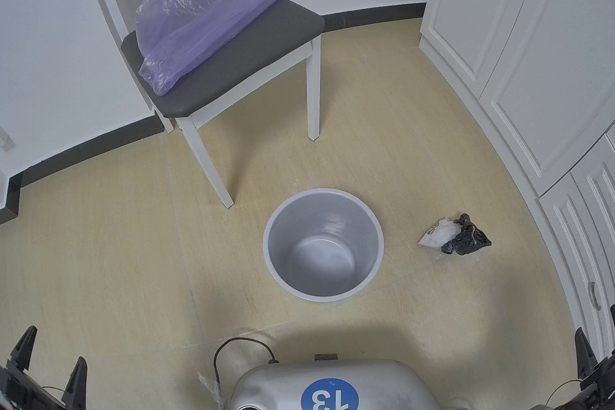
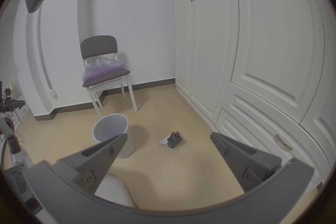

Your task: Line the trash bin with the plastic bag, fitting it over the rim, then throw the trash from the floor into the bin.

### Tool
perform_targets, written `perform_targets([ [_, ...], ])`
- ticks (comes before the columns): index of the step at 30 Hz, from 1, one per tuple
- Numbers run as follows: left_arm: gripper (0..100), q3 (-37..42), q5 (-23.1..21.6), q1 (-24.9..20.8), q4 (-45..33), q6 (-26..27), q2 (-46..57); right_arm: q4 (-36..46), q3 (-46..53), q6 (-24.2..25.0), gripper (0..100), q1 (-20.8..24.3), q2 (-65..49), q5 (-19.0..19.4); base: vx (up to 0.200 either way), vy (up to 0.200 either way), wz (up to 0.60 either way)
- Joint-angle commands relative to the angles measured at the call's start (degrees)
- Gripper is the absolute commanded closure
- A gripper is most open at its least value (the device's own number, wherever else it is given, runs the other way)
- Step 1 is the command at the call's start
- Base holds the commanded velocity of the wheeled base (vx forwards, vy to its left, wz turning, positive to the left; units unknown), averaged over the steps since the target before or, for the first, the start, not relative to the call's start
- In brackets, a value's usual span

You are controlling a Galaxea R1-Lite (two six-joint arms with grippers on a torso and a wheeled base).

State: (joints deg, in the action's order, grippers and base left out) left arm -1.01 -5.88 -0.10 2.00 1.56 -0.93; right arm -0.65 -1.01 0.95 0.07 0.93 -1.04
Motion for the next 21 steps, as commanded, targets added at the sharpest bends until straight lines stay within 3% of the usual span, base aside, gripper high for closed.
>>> perform_targets([
  [1, 0, -9.5, -5.3, -0.7, 7.3, -4.7, -1.4, -6.8, -1.4, -7.5, 0, 0.1, -0.9, 1.1, 0.0, 0.0, 0.0],
  [5, 0, -21.3, -7.2, -1.7, 6.3, -5.2, -9.4, -9.4, -11.5, -8.5, 0, 0.5, 6.5, 4.5, 0.0, 0.0, 0.0],
  [10, 0, -30.2, -7.0, -1.6, 5.4, -5.2, -21.5, -9.8, -21.6, -3.4, 0, 0.6, 18.4, 4.7, 0.0, 0.0, 0.0],
  [15, 0, -38.5, -7.1, -1.4, 5.2, -5.0, -32.2, -9.8, -33.0, -3.0, 0, 0.5, 30.3, 4.4, 0.0, 0.0, 0.0],
  [21, 0, -44.5, -5.5, -1.6, 5.2, 0.3, -45.0, -9.7, -43.7, -3.0, 0, 0.5, 42.1, 4.1, 0.0, 0.0, 0.0],
])
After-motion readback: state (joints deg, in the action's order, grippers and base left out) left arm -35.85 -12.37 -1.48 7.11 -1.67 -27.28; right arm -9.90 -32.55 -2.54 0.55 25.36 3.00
